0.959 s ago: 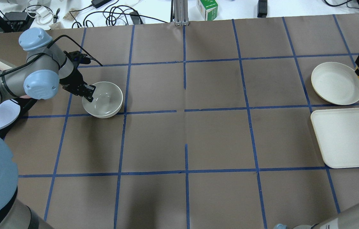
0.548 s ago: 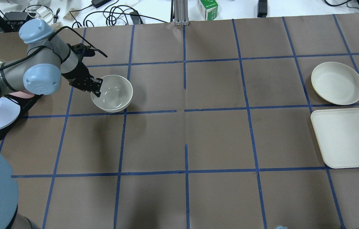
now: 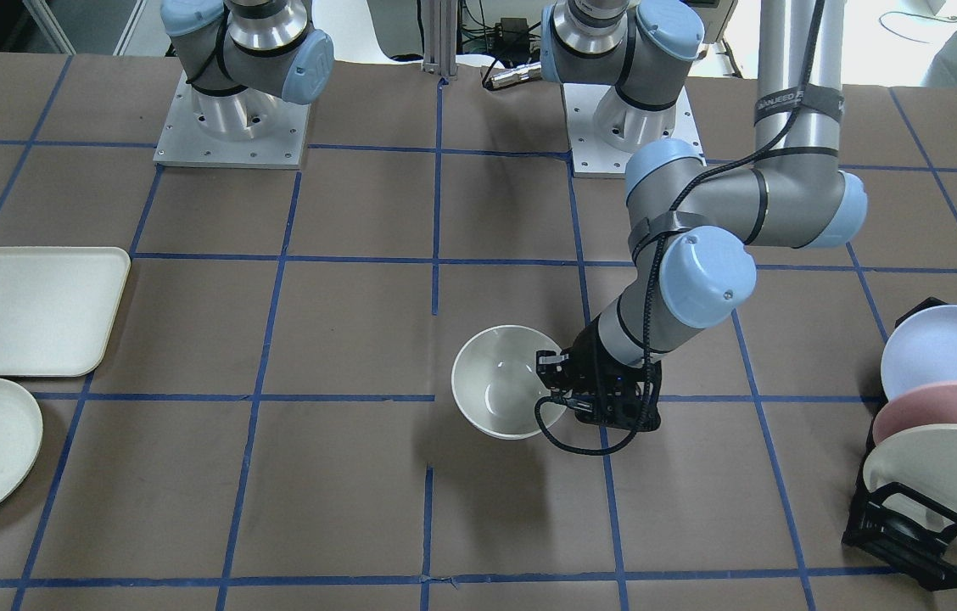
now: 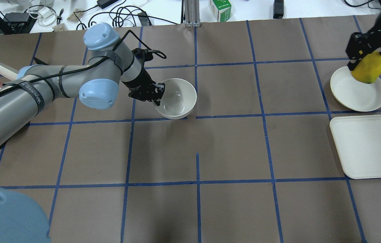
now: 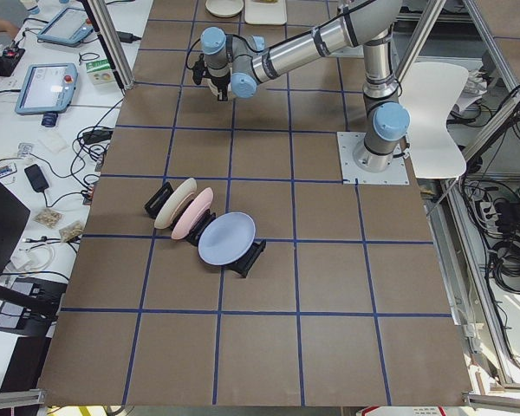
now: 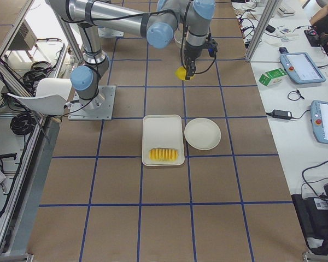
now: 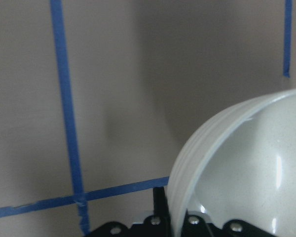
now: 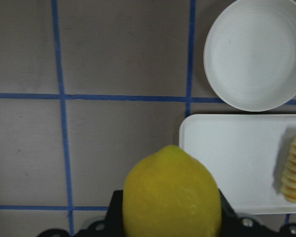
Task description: Place bowl and put lemon in it
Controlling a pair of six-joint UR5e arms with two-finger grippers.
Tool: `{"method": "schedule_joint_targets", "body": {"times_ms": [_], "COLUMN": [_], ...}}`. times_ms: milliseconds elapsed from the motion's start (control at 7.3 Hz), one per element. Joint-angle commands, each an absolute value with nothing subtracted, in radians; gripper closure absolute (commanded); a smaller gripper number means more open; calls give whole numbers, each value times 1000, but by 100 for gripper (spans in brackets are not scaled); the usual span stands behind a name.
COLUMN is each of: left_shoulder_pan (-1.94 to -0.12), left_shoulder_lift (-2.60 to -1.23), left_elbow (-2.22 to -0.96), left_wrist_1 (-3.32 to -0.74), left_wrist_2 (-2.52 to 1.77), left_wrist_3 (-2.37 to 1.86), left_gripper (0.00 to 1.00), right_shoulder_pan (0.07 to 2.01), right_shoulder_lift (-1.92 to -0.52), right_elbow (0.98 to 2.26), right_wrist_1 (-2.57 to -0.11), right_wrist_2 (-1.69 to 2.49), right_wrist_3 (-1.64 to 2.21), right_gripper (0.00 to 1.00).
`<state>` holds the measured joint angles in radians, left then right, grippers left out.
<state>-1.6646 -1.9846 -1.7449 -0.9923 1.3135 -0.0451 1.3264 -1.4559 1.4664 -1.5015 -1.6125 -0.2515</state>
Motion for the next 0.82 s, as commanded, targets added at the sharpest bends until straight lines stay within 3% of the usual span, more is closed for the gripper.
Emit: {"method": "schedule_joint_targets", "body": {"times_ms": [0, 548, 685], "left_shoulder_pan": [-1713, -1767, -1769], "left_shoulder_lift": [-2017, -2063, -2066], "left_elbow": [-1750, -1758, -1758], "left_wrist_1": [-965, -887, -888], "left_wrist_2": [1309, 1308, 1313], "left_wrist_3": [-69, -142, -123], "left_gripper": [100, 100, 48], "right_shoulder_pan": [1535, 1568, 1569], "right_shoulder_lift": [-1457, -1445, -1445], "right_elbow": [1462, 1465, 1466], "right_wrist_1": [-1496, -1525, -1537], "right_wrist_2": [-1560, -1563, -1559], "right_wrist_3": [75, 95, 95], "right_gripper": [100, 100, 100]}}
